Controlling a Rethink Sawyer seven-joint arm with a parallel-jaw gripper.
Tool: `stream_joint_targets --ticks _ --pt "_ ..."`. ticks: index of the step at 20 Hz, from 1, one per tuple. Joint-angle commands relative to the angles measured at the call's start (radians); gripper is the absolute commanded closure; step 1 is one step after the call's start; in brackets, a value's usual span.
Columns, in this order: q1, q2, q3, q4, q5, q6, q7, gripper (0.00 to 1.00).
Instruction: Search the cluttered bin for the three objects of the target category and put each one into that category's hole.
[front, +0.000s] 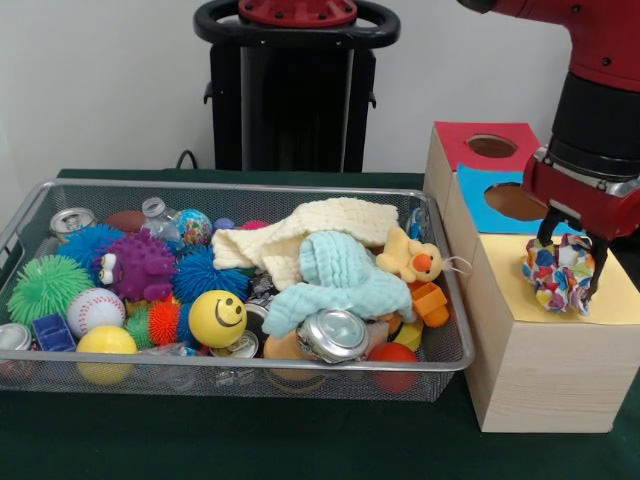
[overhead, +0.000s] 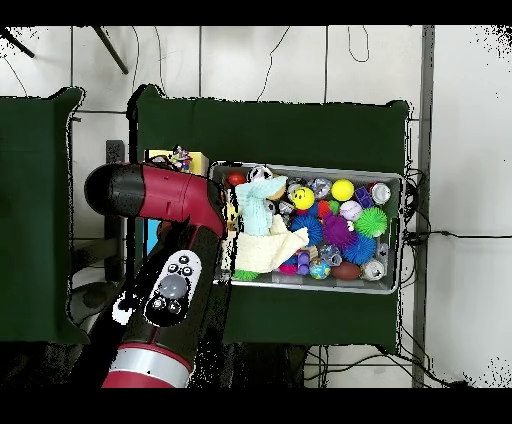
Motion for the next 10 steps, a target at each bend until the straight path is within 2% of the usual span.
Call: stream_joint_targets --ticks 1,9,10 --pt "-0.015 0.043 0.137 0.094 0.051 -0.05 0.181 0.0" --pt "-0.011 -0.008 0.131 0.107 0.054 0.012 0.171 0.0" --pt "-0.016 -0.011 0.138 0.113 0.057 0.003 0.16 1.0"
